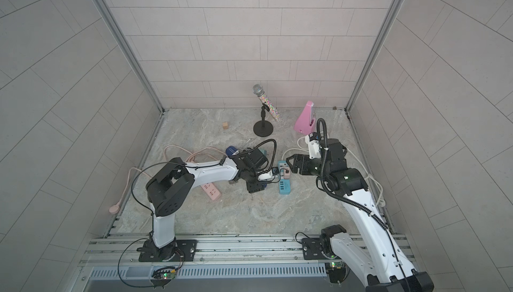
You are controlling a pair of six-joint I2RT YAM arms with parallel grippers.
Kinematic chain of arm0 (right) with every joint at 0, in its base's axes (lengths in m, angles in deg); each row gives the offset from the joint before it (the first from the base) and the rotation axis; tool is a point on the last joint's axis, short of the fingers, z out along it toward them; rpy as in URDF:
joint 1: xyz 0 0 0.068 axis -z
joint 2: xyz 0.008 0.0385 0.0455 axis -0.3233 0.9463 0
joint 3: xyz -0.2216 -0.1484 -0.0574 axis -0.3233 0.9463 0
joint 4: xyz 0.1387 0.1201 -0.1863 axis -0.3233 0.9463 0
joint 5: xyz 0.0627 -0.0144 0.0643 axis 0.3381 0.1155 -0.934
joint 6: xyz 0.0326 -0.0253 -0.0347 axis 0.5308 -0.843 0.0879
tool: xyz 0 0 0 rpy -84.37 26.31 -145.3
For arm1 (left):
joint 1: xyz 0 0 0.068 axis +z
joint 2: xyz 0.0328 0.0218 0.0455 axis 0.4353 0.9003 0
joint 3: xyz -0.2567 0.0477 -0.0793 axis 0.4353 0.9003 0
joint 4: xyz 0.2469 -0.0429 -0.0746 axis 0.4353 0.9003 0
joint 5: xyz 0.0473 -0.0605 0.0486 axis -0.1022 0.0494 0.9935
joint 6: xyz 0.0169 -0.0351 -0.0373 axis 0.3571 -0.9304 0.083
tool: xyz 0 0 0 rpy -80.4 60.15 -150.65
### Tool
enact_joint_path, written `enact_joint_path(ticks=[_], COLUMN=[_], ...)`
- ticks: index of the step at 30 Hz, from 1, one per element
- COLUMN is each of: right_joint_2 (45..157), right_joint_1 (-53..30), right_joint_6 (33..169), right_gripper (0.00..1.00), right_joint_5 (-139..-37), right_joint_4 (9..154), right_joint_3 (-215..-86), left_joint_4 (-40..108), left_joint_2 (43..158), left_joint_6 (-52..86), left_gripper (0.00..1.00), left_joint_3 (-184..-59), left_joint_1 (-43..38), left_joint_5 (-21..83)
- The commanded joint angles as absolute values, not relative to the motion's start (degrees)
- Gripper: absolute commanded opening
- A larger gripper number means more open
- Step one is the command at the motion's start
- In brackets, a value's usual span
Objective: Unplug the electric shaver
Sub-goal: Pick up the electric shaver from the center of the board.
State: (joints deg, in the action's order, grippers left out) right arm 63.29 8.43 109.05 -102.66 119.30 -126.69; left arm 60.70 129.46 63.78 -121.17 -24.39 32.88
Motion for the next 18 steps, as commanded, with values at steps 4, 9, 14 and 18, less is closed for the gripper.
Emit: enact_joint_path(ticks=[4, 9, 14, 18], right_joint_2=[62.69, 62.56, 62.51, 62.69], right_joint_1=[8.67, 8.75, 8.75, 8.75], right_joint_6=[108.97, 109.07, 109.71, 110.78], right_gripper=[0.88, 0.88, 0.87, 0.82], right_joint_5=[-103.01, -103.09, -103.95, -106.77], right_joint_4=[118.25, 118.25, 118.31, 118.25], right_joint_3=[-126.17, -125.96, -125.72, -125.35], left_joint_4=[61.64, 61.61, 61.56, 60.49], left_joint_2=[129.61, 127.91, 124.26, 120.28], left_joint_6=[64.72, 64.22, 63.53, 62.62], left_gripper=[0.58, 0.51, 0.51, 0.51], left_joint_3=[-121.93, -121.47, -121.15, -120.45], left_joint_1=[-23.94, -23.85, -23.83, -23.83], left_joint_5=[31.56, 30.68, 29.32, 27.11])
